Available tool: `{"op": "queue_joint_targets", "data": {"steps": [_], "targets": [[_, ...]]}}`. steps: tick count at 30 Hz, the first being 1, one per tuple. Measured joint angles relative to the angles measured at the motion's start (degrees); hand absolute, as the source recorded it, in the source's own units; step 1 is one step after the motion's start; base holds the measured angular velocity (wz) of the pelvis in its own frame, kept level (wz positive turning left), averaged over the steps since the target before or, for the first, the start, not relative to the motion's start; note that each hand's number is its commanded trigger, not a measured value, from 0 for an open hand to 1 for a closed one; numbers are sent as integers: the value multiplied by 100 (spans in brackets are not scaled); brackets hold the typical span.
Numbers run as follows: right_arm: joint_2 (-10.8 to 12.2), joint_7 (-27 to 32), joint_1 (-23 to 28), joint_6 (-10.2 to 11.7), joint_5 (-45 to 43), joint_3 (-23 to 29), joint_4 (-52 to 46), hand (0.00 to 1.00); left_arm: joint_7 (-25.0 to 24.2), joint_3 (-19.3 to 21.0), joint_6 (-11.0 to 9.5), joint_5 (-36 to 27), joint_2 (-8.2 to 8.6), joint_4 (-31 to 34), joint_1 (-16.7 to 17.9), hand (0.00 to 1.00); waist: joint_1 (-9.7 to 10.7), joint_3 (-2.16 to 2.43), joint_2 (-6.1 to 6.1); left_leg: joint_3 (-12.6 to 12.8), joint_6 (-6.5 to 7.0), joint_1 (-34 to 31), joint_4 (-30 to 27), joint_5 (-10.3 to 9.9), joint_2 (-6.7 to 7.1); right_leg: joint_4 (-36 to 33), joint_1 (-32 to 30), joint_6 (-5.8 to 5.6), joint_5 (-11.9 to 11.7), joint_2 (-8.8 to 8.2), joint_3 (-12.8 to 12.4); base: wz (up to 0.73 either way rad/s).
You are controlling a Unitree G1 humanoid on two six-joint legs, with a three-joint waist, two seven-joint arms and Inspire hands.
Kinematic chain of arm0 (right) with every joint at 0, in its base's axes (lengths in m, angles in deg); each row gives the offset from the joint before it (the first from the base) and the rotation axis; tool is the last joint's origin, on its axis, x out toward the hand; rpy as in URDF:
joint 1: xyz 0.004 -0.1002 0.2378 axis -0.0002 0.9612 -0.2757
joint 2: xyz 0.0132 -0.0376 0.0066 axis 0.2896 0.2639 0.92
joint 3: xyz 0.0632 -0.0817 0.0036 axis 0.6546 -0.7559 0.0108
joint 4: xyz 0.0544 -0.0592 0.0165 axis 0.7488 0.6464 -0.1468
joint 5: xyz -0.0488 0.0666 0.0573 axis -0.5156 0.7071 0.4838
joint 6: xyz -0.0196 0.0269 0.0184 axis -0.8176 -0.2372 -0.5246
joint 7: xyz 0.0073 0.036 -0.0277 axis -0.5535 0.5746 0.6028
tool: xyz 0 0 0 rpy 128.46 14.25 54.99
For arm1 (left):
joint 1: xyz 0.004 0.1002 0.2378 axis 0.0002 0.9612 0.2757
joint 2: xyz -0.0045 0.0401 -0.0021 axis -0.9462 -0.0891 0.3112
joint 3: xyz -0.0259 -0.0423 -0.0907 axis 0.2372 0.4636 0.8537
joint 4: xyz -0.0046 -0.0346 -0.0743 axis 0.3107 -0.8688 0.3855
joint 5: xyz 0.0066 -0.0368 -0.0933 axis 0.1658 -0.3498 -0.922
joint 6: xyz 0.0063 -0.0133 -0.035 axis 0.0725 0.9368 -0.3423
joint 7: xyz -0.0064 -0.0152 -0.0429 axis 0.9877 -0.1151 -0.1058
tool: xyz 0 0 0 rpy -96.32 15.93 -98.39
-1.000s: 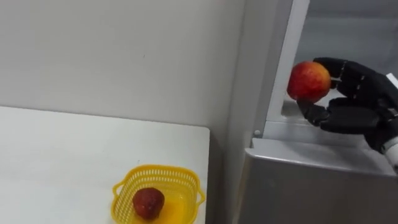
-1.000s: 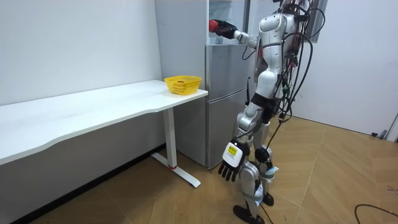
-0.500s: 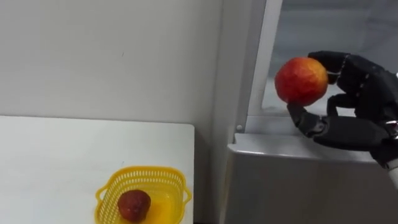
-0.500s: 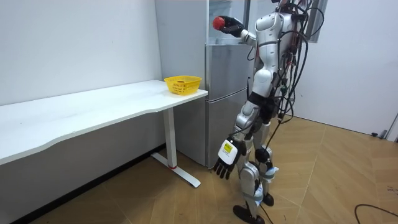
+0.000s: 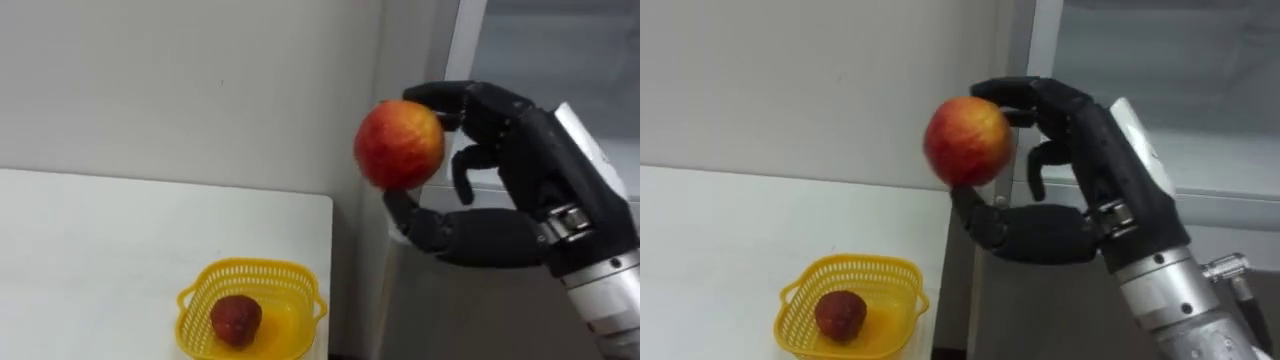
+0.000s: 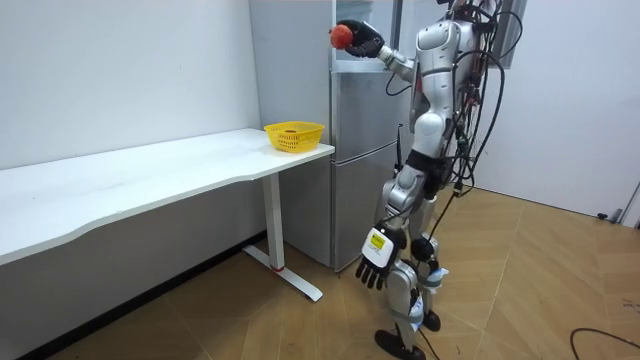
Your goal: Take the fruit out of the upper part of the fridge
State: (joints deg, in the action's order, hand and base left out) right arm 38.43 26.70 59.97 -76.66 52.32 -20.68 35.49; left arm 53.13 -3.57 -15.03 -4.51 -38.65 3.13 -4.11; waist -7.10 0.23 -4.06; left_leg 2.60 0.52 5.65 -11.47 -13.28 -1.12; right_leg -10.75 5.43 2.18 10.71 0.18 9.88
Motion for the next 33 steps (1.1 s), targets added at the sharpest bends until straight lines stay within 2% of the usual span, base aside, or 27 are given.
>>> {"op": "queue_joint_targets", "data": {"steps": [5,8,11,15,21,22,24,28,32,33], "targets": [[138,-240,-95,-14,-388,-426,-1,100,-99,-114,-1,2,-1,1,-58,0,-254,-18,-102,-1,-1,-13,8,1,21,12,-4,2,-1,3,22,2],[262,-381,-150,-39,-501,-603,1,100,-238,-106,-12,4,-14,-17,-109,0,-386,-43,-186,4,-1,-23,13,1,19,6,-27,2,-2,12,50,-1],[372,-396,-156,-37,-820,-767,131,100,-234,-112,-34,3,-21,-193,-228,0,-476,-57,-252,-99,0,-55,5,1,42,-2,-38,-1,-3,-1,155,14],[477,-409,-200,-38,-1207,-889,300,100,-230,-142,-31,2,-39,-210,-295,0,-604,-113,-317,-215,3,-143,-4,-1,63,4,-64,-2,-2,-9,251,10],[475,-344,-408,-56,-1567,-1380,1244,100,-242,-149,29,9,-74,-156,-303,0,-765,-81,-402,-296,-5,-192,1,8,64,16,-117,-2,-2,-4,289,6],[476,-349,-409,-136,-1628,-1489,1470,100,-243,-133,38,10,-76,-156,-317,0,-787,-78,-433,-303,-5,-198,-21,9,66,15,-113,-2,-2,-6,286,10],[475,-349,-407,-173,-1669,-1574,1842,100,-239,-118,44,10,-76,-202,-348,0,-886,-94,-460,-321,-5,-194,-28,9,71,21,-102,-2,-2,-6,291,0],[473,-295,-408,-237,-1742,-1587,2296,100,-214,-102,57,-2,-137,-241,-400,0,-949,-143,-548,-383,-4,-219,-26,9,81,27,-75,-3,-2,-11,323,8],[437,-155,-565,-172,-1772,-1583,2860,100,-244,-94,64,21,-245,-223,-400,0,-1047,-143,-610,-414,-3,-258,-30,8,83,22,-82,-4,-1,-17,442,6],[403,-143,-610,-174,-1799,-1573,3019,100,-265,-61,67,23,-293,-226,-396,0,-1053,-126,-651,-444,-4,-305,-40,8,86,22,-106,-4,-1,-20,476,14]]}}
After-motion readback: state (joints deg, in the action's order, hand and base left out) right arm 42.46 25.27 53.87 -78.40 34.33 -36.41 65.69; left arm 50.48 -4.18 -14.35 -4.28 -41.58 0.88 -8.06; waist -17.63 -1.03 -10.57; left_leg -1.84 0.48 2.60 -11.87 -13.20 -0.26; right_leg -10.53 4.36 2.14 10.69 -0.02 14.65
